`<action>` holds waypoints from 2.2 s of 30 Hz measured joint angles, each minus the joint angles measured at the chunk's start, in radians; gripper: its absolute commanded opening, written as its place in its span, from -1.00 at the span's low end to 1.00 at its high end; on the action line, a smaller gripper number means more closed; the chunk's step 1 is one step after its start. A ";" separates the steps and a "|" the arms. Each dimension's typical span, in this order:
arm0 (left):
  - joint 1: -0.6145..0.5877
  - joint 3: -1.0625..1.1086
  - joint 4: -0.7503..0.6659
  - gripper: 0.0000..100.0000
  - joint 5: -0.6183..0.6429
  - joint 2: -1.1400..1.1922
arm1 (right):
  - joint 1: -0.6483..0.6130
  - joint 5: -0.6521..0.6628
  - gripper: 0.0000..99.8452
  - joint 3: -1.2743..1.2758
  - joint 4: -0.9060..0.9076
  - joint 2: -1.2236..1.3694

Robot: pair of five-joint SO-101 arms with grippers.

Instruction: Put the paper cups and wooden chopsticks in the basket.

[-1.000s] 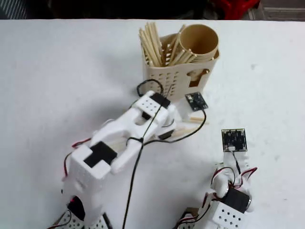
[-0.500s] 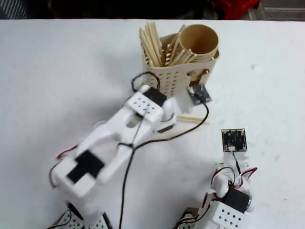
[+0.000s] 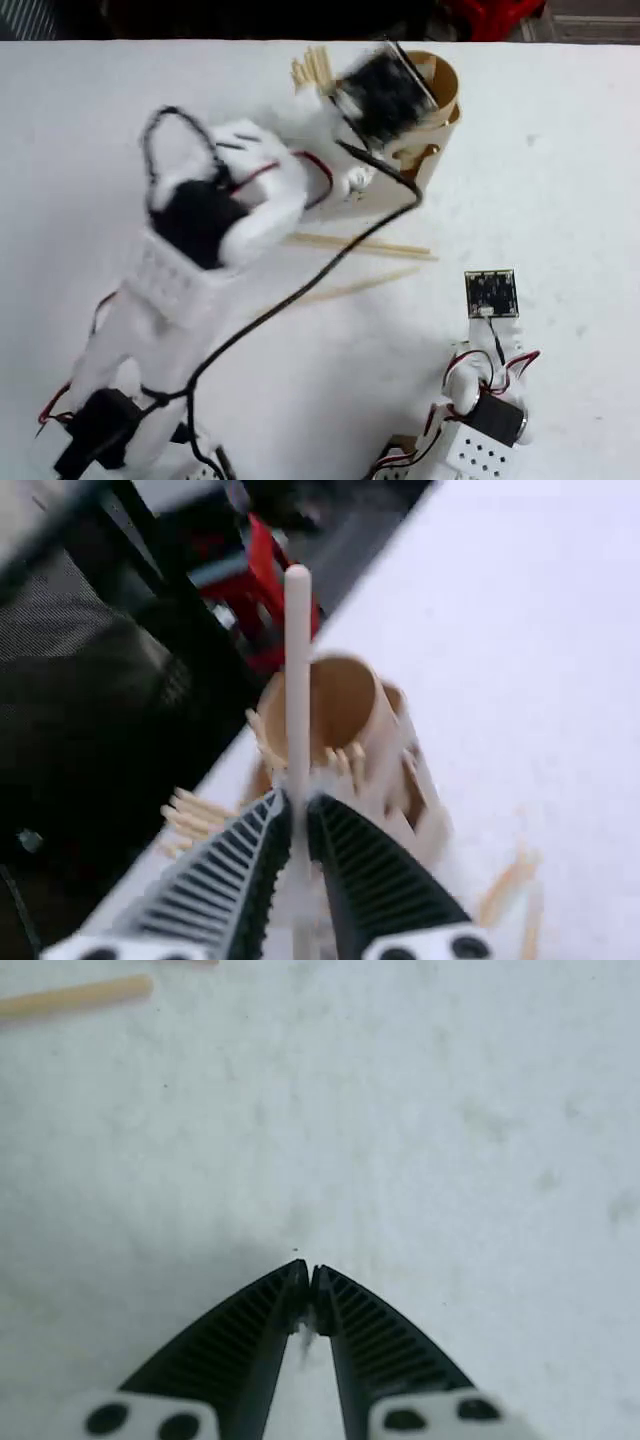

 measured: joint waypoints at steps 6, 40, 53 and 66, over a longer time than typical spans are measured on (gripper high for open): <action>-0.095 -0.112 -0.385 -0.95 0.101 0.098 | 0.000 0.000 -0.97 0.000 0.000 0.000; -0.153 -0.304 0.213 -0.80 0.160 0.307 | 0.000 0.000 -0.97 0.000 0.000 0.000; 0.003 0.358 0.345 -0.79 -0.284 0.420 | 0.000 0.000 -0.97 0.000 0.000 0.000; 0.044 0.707 -0.054 -0.63 -0.247 0.508 | 0.000 0.000 -0.97 0.000 0.000 0.000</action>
